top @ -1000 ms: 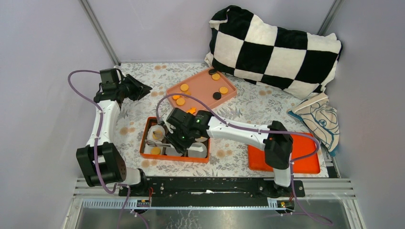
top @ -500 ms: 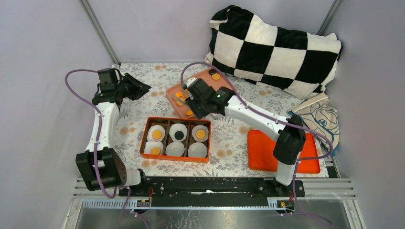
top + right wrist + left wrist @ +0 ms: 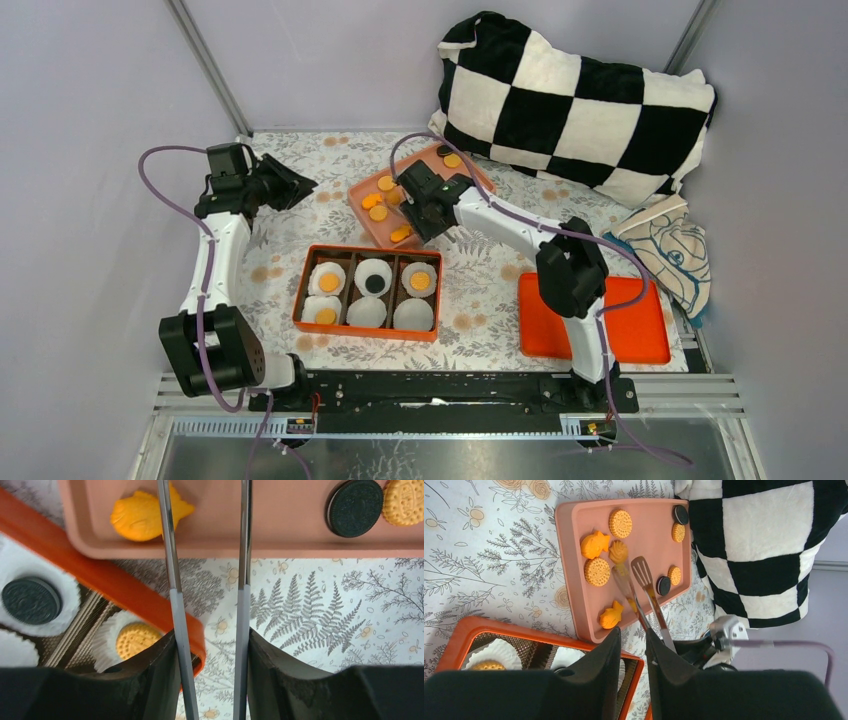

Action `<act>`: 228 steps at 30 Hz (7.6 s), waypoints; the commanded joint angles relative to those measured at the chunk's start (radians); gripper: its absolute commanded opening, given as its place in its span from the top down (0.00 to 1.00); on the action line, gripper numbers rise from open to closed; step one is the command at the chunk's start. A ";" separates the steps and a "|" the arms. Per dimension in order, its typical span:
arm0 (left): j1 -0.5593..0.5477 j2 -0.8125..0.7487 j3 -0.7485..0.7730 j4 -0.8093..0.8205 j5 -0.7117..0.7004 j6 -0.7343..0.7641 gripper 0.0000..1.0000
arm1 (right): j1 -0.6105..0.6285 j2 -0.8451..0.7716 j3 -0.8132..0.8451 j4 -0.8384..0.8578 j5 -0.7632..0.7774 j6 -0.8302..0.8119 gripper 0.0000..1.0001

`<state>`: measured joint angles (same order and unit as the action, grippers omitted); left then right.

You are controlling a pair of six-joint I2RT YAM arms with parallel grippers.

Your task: Pack the cookies

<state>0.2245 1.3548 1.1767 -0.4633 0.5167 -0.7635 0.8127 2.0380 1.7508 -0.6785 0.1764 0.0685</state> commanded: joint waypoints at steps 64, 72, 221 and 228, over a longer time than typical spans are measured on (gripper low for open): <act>0.006 -0.078 -0.045 -0.048 -0.024 0.070 0.71 | 0.209 -0.573 -0.391 0.034 -0.260 0.135 0.99; 0.006 -0.085 -0.064 -0.048 -0.018 0.071 0.71 | 0.304 -0.579 -0.450 -0.010 -0.287 0.172 0.98; -0.003 -0.064 -0.091 -0.028 0.017 0.098 0.70 | 0.318 -0.778 -0.744 -0.035 -0.229 0.391 0.48; -0.003 -0.062 -0.091 -0.025 0.022 0.099 0.69 | 0.318 -0.781 -0.729 -0.037 -0.207 0.386 0.50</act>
<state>0.2241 1.3041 1.0950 -0.5095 0.5175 -0.6804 1.1240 1.2667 0.9836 -0.7204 -0.0654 0.4503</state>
